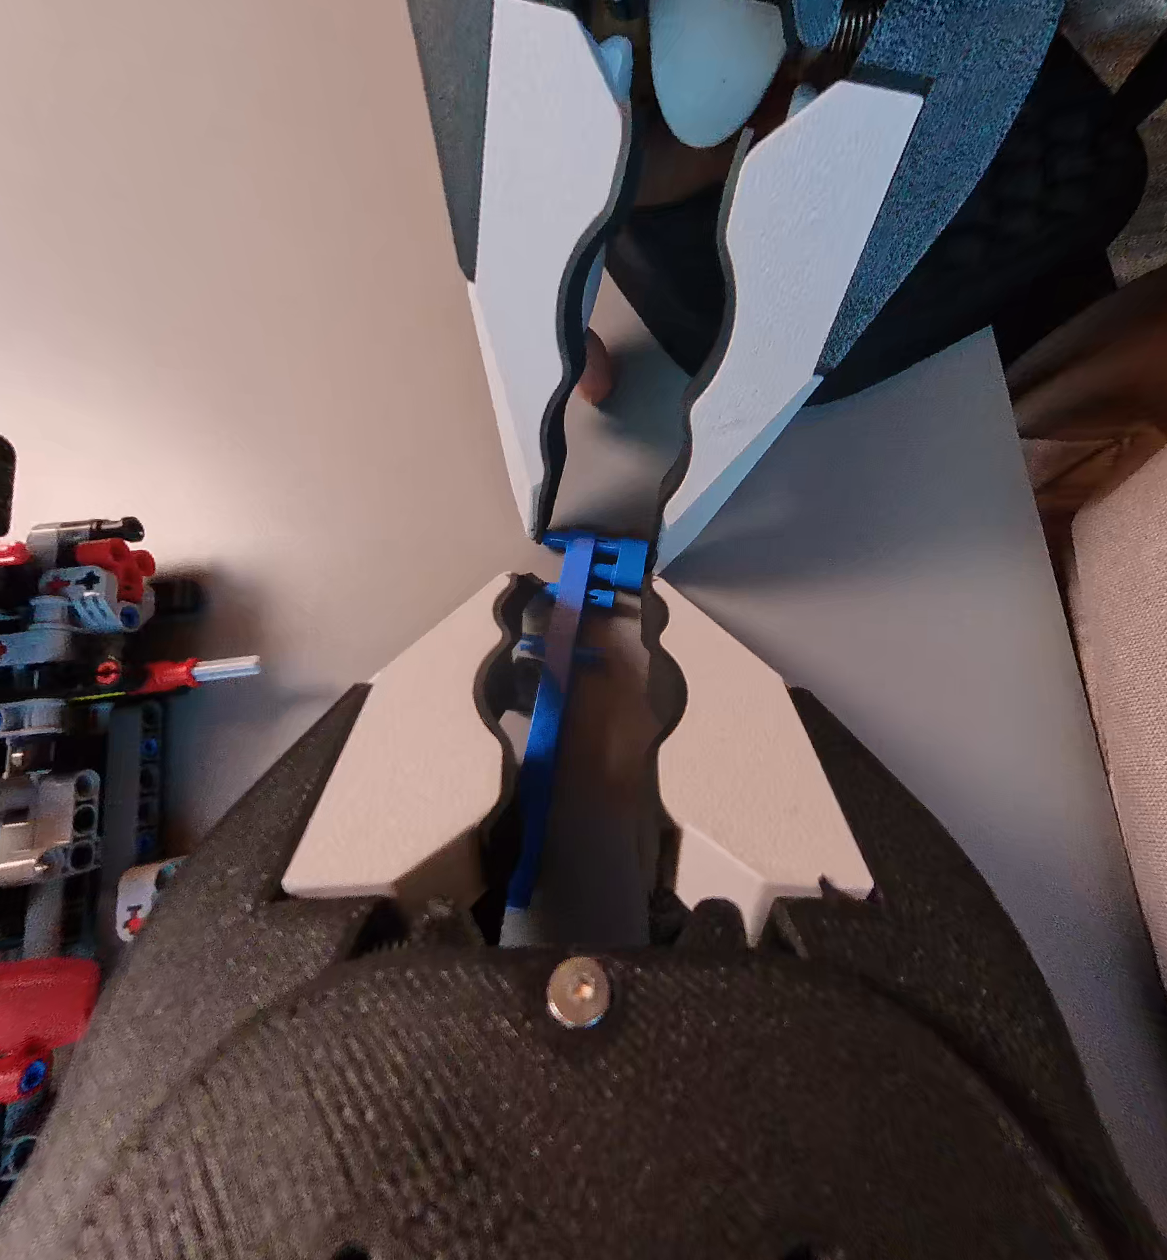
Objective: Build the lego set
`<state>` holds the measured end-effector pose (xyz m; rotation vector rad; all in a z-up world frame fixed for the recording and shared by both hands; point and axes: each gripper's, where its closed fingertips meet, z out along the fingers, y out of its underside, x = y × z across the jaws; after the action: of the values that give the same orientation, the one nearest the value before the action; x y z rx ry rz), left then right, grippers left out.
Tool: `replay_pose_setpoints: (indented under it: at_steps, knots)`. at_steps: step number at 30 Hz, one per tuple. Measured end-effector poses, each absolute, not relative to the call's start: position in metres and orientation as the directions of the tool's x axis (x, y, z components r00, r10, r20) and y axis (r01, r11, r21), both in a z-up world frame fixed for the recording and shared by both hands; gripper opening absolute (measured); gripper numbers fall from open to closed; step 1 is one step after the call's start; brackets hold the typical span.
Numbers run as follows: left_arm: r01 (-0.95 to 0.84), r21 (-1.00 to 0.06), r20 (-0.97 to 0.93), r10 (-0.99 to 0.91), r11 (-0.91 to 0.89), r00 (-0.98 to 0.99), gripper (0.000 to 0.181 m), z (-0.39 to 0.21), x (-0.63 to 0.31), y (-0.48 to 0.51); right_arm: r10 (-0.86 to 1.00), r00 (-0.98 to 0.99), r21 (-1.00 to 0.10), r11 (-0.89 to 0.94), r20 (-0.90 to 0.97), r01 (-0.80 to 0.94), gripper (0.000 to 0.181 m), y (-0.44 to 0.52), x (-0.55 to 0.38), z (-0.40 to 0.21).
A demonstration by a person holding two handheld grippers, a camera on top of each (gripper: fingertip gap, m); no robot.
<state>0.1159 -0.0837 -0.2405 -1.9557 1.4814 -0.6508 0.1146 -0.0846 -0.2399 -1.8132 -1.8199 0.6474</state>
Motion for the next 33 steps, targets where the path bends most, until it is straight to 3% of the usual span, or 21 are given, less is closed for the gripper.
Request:
replay_pose_setpoints:
  at_steps: [3,11,33]
  knots:
    - [-0.684,-0.705,-0.003,-0.964,-0.187,0.267,0.045,-0.241,0.115,-0.080,1.000,-0.005,-0.638,0.014,0.016,0.770,0.028,-0.085,0.114,-0.240]
    - [-0.720,-0.667,0.026,-0.972,-0.192,0.235,0.030,-0.242,0.116,-0.087,0.999,-0.020,-0.634,0.033,0.028,0.772,0.028,-0.087,0.114,-0.240]
    - [-0.720,-0.680,0.025,-0.986,-0.138,0.165,0.027,-0.241,0.116,-0.093,0.998,-0.068,-0.635,0.044,-0.014,0.771,0.027,-0.092,0.114,-0.240]
